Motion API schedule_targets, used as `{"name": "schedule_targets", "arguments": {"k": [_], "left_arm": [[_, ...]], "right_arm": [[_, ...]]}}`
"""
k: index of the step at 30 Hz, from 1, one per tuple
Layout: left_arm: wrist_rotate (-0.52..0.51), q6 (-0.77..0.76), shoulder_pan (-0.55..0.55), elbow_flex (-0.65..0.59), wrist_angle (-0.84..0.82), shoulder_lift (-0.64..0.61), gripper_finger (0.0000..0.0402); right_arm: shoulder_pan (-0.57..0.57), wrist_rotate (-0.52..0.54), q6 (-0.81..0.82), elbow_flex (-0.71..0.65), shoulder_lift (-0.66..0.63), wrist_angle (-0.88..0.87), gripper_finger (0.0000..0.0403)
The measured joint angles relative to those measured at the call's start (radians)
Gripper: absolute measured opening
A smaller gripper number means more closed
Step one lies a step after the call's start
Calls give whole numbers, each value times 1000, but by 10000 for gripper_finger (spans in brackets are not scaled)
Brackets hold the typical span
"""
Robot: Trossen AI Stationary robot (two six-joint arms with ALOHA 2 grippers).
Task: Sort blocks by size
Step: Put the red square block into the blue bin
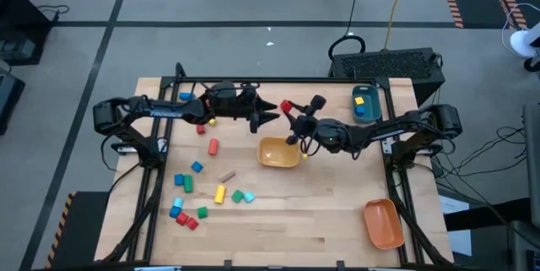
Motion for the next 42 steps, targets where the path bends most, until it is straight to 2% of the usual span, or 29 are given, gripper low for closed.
{"name": "schedule_targets", "arguments": {"k": [6, 13, 21, 27, 31, 35, 39, 42], "left_arm": [[69, -3, 53, 0, -56, 0, 234], [85, 53, 72, 0, -139, 0, 235], [-51, 135, 72, 0, -283, 0, 235], [-121, 166, 72, 0, -351, 0, 235], [-140, 184, 72, 0, -363, 0, 235], [-150, 180, 72, 0, -363, 0, 235], [-150, 179, 72, 0, -379, 0, 235], [-150, 179, 72, 0, -402, 0, 235]], "right_arm": [[1, 51, 94, 0, -94, -222, 117], [-47, 51, 313, 0, -264, -588, 117], [-151, 47, 635, -1, -406, -1074, 117], [-220, 43, 882, -1, -439, -1380, 117], [-300, 43, 975, -2, -438, -1504, 117], [-403, 32, 1008, -2, -433, -1547, 117], [-499, -82, 1009, -2, -432, -1545, 117], [-550, -110, 1009, -2, -415, -1549, 119]]}}
